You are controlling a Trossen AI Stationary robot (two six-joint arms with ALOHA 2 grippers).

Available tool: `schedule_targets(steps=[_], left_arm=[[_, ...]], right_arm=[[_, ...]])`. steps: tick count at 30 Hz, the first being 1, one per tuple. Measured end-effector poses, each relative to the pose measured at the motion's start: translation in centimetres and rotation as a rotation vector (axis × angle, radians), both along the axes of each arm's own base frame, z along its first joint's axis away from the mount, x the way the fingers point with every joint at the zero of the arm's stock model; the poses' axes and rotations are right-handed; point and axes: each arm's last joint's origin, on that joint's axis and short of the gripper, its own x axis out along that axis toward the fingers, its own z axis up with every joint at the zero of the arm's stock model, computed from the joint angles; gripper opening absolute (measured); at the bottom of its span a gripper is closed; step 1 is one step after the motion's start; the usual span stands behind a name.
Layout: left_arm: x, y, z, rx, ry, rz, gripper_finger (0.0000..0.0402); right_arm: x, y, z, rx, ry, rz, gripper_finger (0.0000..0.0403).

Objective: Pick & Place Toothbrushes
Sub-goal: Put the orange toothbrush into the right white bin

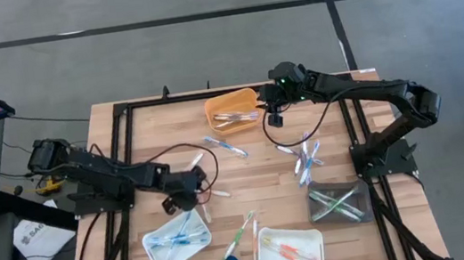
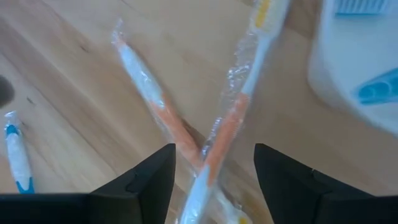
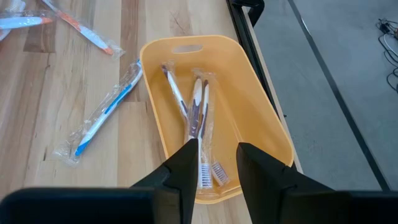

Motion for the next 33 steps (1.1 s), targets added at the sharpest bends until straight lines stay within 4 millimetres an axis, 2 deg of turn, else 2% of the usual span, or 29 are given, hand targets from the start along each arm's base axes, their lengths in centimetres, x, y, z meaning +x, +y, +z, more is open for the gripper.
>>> schedule_targets(steps=[7, 15, 28, 33], left_arm=[[0.3, 0.8, 0.0, -0.052, -0.014, 0.011, 0.02], [-0.7, 0.9, -1.5, -0.064, -0.002, 0.005, 0.0191], [-0.3, 0.9, -1.3, -0.071, -0.056, 0.007, 0.0172], [0.3, 1.1, -2.5, -0.079, -0.023, 0.017, 0.0161]], right_arm=[[0.0, 0.0, 0.0, 0.0, 0.0, 0.0, 0.0103], [0.0, 0.0, 0.0, 0.0, 0.0, 0.0, 0.0103], [0.0, 0.0, 0.0, 0.0, -0.001, 0.0, 0.0103], [0.0, 0.0, 0.0, 0.0, 0.0, 0.0, 0.0103]])
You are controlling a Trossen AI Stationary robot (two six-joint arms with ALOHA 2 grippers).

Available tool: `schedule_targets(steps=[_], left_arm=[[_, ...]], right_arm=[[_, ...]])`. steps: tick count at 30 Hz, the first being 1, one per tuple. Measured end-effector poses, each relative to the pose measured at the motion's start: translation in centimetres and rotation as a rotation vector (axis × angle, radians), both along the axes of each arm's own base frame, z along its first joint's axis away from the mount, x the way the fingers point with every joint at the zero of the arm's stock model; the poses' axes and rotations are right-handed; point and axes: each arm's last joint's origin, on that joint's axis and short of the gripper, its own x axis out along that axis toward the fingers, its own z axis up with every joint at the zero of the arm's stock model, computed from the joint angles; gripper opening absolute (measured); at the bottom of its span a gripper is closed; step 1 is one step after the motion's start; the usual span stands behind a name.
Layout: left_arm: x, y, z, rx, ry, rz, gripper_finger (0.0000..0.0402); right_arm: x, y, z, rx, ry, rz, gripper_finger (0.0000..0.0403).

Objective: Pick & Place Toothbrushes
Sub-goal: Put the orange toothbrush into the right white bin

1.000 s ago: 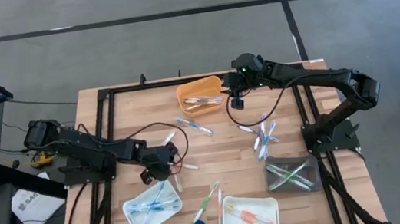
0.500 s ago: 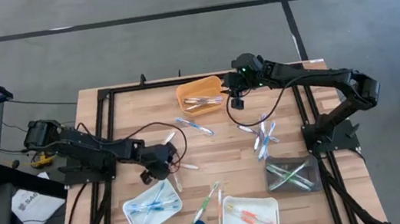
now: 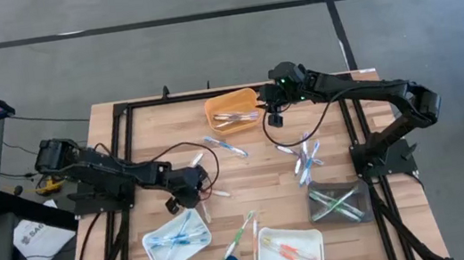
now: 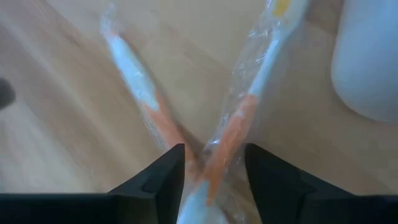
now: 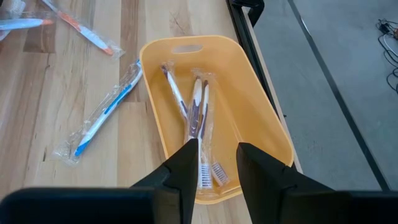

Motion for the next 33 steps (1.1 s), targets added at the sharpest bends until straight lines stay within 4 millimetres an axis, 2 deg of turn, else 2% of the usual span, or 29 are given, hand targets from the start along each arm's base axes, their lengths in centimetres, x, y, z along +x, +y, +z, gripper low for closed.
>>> schedule_targets(steps=[5, 16, 20, 33], left_arm=[[0.47, -0.09, -0.85, -0.006, 0.017, -0.005, 0.0158], [0.24, 0.06, -0.13, 0.005, -0.017, 0.006, 0.0152], [0.24, 0.06, -0.14, 0.007, -0.017, 0.008, 0.0128], [0.32, 0.16, -0.04, 0.008, -0.029, 0.074, 0.0012]], right_arm=[[-0.01, 0.0, -0.01, 0.001, 0.001, 0.0, 0.0103], [-0.04, 0.02, -0.06, 0.004, 0.007, 0.0, 0.0103], [-0.05, 0.03, -0.06, 0.004, 0.007, 0.0, 0.0103], [-0.04, 0.04, -0.06, 0.004, 0.008, 0.001, 0.0103]])
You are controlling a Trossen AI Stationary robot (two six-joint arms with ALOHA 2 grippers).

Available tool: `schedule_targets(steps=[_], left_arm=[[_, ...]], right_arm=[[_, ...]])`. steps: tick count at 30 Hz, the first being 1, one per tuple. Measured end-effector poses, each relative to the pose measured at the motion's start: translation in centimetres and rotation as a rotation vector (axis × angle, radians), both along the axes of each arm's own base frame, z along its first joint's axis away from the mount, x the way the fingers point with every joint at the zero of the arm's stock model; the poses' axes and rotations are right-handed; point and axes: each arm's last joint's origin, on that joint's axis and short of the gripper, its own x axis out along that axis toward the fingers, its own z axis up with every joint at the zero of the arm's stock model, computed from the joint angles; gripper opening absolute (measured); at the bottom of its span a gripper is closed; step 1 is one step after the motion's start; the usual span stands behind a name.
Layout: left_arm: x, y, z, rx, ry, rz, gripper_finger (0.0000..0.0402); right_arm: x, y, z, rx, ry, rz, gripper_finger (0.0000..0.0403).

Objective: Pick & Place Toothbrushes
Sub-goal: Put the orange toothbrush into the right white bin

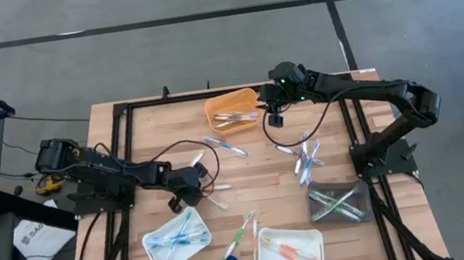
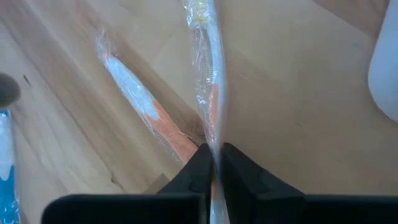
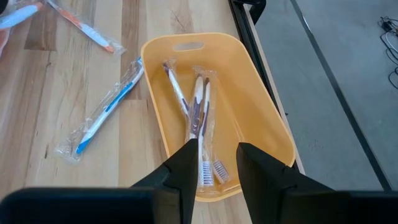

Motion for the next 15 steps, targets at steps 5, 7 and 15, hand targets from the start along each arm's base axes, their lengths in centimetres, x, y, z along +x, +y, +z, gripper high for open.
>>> schedule_targets(steps=[5, 7, 15], left_arm=[[0.02, 0.0, 0.01, -0.017, -0.001, 0.026, 0.0024], [0.02, 0.0, 0.02, -0.019, -0.002, 0.028, 0.0026], [0.93, -0.11, 1.0, -0.033, -0.039, 0.044, 0.0012]], right_arm=[[0.0, 0.0, 0.0, 0.0, 0.0, 0.0, 0.0103], [0.0, 0.0, 0.0, 0.0, 0.0, 0.0, 0.0103], [0.01, 0.01, 0.0, 0.0, 0.0, 0.0, 0.0103]])
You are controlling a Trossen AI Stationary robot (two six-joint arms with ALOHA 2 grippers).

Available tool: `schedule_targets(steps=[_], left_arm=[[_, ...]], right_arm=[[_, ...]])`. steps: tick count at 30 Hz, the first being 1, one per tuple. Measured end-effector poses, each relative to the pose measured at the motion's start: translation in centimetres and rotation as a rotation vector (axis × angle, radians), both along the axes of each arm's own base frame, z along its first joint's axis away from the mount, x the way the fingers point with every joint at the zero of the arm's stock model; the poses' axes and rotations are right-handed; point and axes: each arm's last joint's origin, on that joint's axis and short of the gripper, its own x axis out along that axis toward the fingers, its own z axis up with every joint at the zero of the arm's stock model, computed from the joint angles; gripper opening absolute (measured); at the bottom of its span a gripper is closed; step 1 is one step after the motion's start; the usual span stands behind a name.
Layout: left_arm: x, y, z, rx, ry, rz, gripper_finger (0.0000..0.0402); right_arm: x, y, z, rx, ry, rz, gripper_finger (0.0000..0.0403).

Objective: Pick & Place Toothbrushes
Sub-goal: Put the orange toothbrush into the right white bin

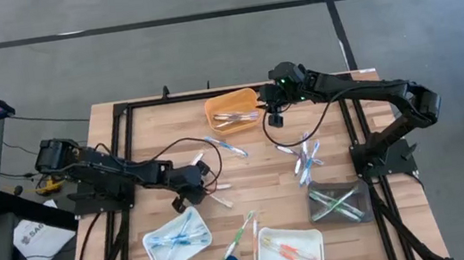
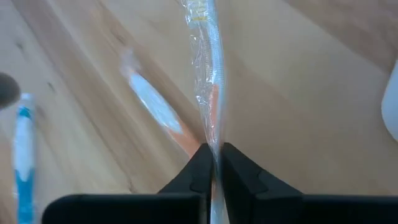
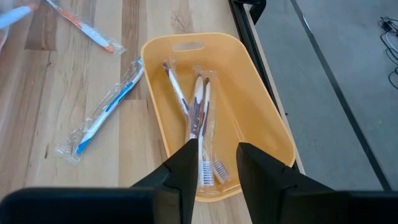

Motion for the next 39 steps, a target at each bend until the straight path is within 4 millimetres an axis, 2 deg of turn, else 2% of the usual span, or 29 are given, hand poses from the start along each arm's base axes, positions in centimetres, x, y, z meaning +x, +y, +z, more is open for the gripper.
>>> schedule_targets(steps=[8, 14, 31, 35, 39], left_arm=[[1.4, -0.2, 1.7, -0.027, -0.063, 0.003, 0.0011], [1.6, 0.7, 1.8, -0.068, -0.06, 0.085, 0.001], [1.6, 2.8, 1.8, -0.062, -0.061, 0.172, 0.0009], [1.3, 3.5, 2.9, -0.065, -0.109, 0.197, 0.0009], [0.9, 4.5, 5.2, -0.107, -0.231, 0.275, 0.0009]], right_arm=[[0.0, 0.0, 0.0, 0.0, 0.0, 0.0, 0.0103], [-0.1, 0.0, -0.1, 0.006, 0.011, 0.0, 0.0103], [-0.1, 0.1, -0.2, 0.029, 0.013, -0.016, 0.0103], [-0.1, 0.1, -0.2, 0.029, 0.013, -0.016, 0.0103], [-0.1, 0.1, -0.2, 0.029, 0.012, -0.016, 0.0103]])
